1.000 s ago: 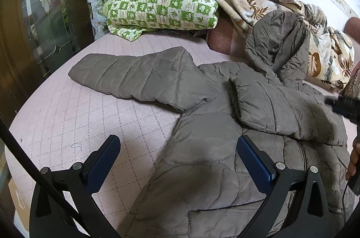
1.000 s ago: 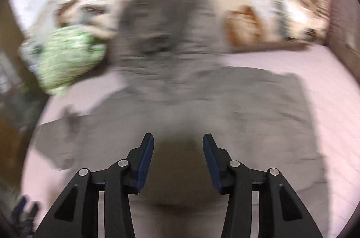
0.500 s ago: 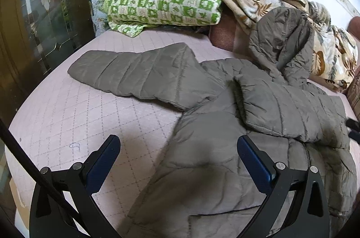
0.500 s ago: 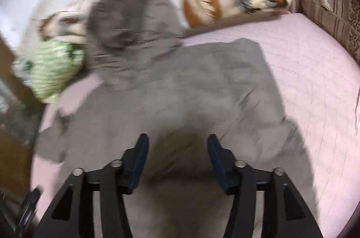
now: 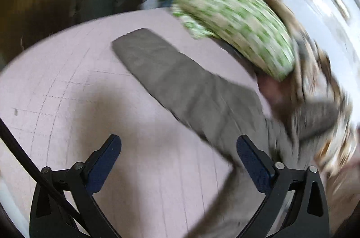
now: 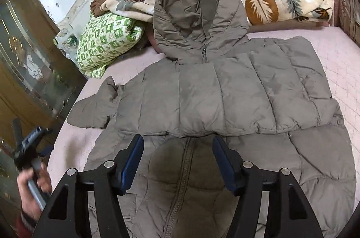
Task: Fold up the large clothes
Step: 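Grasp the other sleeve cuff with the left gripper and lift, then fold the held sleeve across the jacket body with the left gripper, release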
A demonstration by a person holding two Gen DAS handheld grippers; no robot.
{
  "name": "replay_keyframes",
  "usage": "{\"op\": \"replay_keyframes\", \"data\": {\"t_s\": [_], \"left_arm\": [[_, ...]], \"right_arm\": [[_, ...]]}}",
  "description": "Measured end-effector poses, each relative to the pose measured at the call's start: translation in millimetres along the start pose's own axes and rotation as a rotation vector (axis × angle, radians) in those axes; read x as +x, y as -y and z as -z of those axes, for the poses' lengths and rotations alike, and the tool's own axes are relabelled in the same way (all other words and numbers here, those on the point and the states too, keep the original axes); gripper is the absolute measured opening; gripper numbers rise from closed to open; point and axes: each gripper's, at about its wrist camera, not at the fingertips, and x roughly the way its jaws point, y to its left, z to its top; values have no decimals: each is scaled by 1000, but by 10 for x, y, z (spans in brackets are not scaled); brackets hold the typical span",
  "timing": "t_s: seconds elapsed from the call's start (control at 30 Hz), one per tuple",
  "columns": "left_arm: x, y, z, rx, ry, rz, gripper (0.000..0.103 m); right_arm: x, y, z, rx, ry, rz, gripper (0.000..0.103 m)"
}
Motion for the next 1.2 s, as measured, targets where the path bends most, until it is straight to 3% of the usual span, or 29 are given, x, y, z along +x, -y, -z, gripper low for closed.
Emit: {"op": "replay_keyframes", "data": {"t_s": [0.07, 0.17, 0.2, 0.3, 0.57, 0.7, 0.77, 0.83, 1.03, 1.2], "left_arm": [[139, -246, -275, -84, 2, -3, 78], [457, -490, -609, -130, -37, 7, 68], [551, -545, -683, -143, -45, 2, 60], [842, -757, -873, -201, -49, -3, 53], [1335, -1102, -1042, -382, -26, 180, 53], [1487, -1148, -1076, -434, 41, 215, 53], [1523, -1104, -1113, -421, 57, 208, 53], [1523, -1070, -1131, -394, 73, 185, 14], [1327, -957, -1187, -341, 97, 212, 13], [699, -501, -1365, -198, 163, 275, 13]], "right_arm": [[-36, 13, -12, 1, 6, -5, 68], [-99, 55, -31, 13, 12, -23, 68], [-127, 64, -34, 13, 18, -25, 68], [-175, 65, -28, -4, 22, -23, 68], [-146, 95, -15, -14, 17, -14, 68], [-76, 130, -5, -4, 4, -6, 68], [-54, 141, -1, 2, 0, -8, 68], [-38, 140, 0, -3, 0, 2, 68], [-55, 180, -31, 14, 19, 12, 68], [-188, 235, -71, 38, 58, 11, 68]]}}
